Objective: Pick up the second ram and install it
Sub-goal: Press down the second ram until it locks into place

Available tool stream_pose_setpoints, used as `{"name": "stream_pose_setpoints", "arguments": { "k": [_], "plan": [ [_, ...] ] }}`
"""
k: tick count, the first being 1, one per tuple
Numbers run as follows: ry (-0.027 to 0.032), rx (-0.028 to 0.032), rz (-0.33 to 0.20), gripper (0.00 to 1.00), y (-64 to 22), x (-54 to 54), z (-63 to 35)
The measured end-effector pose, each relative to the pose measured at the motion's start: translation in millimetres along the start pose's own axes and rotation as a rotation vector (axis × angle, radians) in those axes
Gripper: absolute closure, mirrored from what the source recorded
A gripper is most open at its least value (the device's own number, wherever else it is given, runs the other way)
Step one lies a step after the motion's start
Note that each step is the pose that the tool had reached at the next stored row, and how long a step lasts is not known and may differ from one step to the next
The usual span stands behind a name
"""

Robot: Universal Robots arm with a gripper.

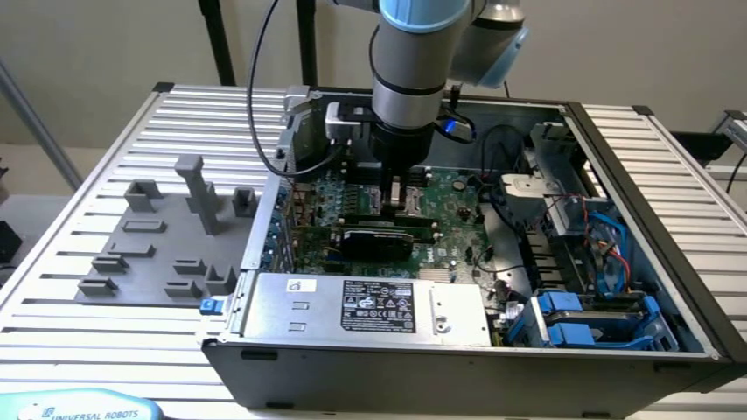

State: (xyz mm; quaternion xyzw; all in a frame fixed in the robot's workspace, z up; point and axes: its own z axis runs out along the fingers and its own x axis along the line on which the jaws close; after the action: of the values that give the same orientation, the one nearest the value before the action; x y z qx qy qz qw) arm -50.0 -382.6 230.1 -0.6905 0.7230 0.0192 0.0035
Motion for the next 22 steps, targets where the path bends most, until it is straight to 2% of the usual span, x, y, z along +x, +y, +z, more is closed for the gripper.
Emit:
{"name": "stream_pose_setpoints", "arguments": {
  "k": [10,12,15,22],
  "plan": [
    [-0.0002,0.0048,0.000,0.89,3.5,0.3,3.7],
    [-0.0023,0.0055,0.000,0.89,3.6,-0.1,0.2],
    [-0.0005,0.0049,0.000,0.89,3.6,-0.1,-7.6],
    [-0.0002,0.0048,0.000,0.89,-3.6,-0.5,-10.3]
  ]
}}
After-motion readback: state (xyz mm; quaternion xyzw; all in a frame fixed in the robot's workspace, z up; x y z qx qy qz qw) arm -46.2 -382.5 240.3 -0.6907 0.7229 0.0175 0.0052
